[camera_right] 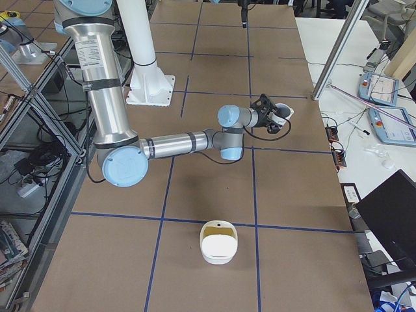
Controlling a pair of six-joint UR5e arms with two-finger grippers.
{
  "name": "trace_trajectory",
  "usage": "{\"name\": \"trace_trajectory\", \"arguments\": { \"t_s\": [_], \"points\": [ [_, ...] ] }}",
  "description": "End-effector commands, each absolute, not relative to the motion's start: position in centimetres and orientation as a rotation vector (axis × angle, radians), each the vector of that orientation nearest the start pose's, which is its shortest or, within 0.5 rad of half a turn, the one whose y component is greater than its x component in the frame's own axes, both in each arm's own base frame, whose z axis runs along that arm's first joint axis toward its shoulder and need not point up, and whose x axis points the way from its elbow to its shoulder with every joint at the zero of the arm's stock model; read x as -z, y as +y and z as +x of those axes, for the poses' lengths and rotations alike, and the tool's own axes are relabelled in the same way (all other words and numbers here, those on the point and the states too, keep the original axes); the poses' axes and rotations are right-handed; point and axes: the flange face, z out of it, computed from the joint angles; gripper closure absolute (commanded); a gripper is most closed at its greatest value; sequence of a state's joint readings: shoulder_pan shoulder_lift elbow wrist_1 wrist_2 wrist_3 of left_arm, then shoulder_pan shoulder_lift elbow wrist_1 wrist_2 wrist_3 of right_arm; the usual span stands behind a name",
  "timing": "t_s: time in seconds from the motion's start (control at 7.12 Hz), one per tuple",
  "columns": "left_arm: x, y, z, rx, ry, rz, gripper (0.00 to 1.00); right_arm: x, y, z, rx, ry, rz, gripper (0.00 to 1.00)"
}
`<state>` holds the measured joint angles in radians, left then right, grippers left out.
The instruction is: Left arm hands cup to right arm to dump lemon
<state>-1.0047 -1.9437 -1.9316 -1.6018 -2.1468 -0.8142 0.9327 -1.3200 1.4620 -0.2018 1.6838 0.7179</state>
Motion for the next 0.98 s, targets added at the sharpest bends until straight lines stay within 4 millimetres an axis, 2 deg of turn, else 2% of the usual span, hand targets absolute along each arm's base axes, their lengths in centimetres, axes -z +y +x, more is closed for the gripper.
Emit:
{"name": "trace_trajectory", "arguments": {
  "t_s": [0.0, 0.14, 0.28, 0.42, 0.56, 0.7, 0.84],
  "points": [
    [-24.9, -53.7, 25.4, 0.066, 0.907, 0.163, 0.00, -32.9, -55.7, -39.5, -0.015, -0.885, 1.134, 0.98],
    [-21.8, -53.9, 26.1, 0.133, 0.922, 0.084, 0.00, -30.5, -54.2, -43.6, 0.000, -0.808, 1.177, 0.98],
    [-20.2, -53.9, 26.4, 0.201, 0.938, 0.052, 0.00, -29.2, -52.3, -46.1, 0.082, -0.727, 1.250, 0.97],
    [-19.7, -53.2, 27.4, 0.328, 0.953, -0.020, 0.00, -26.6, -49.5, -49.6, 0.131, -0.715, 1.299, 0.96],
    [-17.6, -52.7, 28.0, 0.370, 0.981, -0.042, 0.06, -24.3, -46.1, -53.0, 0.101, -0.717, 1.333, 0.96],
    [-16.0, -51.9, 30.1, 0.415, 1.001, -0.086, 0.23, -22.6, -43.8, -55.0, 0.080, -0.715, 1.353, 0.95],
    [-14.8, -51.5, 31.0, 0.427, 1.016, -0.102, 0.34, -21.3, -42.1, -56.3, 0.064, -0.713, 1.361, 0.94]
  ]
}}
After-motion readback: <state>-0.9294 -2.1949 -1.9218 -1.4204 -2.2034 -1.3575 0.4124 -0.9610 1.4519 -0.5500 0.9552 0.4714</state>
